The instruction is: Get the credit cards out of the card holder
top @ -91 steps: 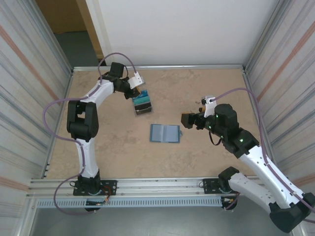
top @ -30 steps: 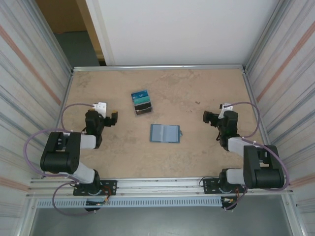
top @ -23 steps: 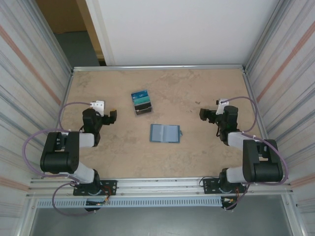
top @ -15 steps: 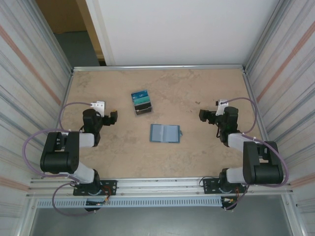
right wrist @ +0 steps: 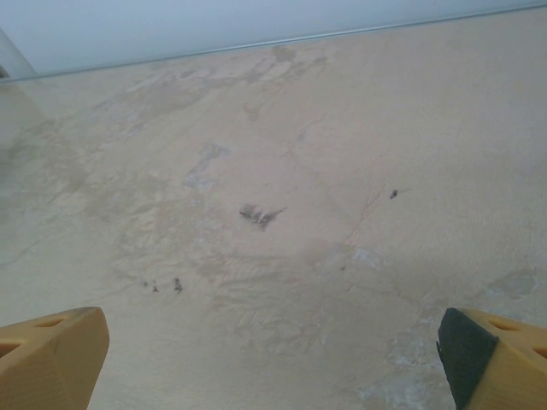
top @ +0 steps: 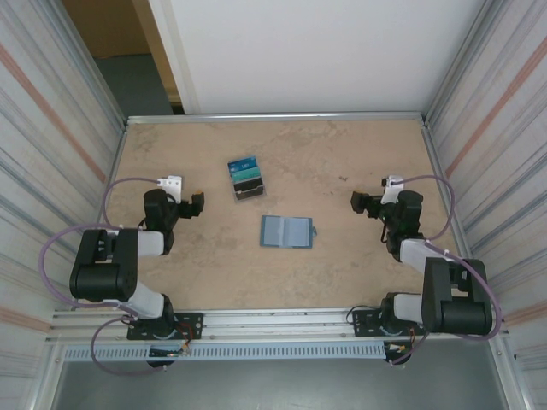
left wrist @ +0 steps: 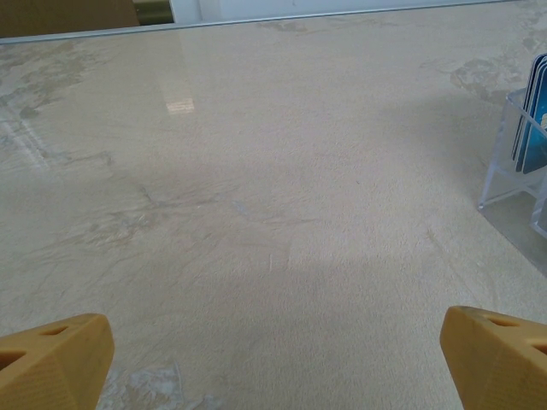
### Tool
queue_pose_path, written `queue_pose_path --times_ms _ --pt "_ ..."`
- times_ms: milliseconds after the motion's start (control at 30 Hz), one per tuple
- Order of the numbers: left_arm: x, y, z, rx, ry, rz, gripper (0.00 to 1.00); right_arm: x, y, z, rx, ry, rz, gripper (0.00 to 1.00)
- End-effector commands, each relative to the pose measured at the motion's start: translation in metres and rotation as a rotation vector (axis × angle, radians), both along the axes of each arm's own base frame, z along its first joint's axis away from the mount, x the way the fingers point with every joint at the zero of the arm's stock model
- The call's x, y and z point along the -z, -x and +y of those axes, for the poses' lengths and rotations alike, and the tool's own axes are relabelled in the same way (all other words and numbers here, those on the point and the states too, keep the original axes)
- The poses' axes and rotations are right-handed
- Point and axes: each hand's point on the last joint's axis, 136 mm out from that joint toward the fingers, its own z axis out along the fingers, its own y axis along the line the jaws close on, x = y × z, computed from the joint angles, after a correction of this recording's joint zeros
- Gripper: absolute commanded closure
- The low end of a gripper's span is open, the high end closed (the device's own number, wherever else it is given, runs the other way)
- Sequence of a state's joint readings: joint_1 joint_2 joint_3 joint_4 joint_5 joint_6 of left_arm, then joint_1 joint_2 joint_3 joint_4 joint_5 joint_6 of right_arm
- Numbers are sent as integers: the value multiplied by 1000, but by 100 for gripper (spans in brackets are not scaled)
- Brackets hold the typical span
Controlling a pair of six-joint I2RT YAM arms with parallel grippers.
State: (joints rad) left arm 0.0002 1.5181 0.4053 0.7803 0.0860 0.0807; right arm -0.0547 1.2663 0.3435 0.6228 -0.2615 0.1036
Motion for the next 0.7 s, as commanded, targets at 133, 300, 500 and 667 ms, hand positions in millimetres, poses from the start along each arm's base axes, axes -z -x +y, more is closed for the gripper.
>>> queue_pose_path --times_ms 133,300,500,667 --pt "-7 -3 -2 8 9 -20 1 -16 6 -4 17 20 -69 1" --pt "-7 -3 -2 8 9 -20 1 -17 6 -16 52 34 -98 1" --pt "-7 -3 -2 8 9 -19 1 -12 -3 -27 64 14 -114 1" --pt "-7 -3 -2 8 9 -19 1 6 -10 -33 59 -30 -83 1"
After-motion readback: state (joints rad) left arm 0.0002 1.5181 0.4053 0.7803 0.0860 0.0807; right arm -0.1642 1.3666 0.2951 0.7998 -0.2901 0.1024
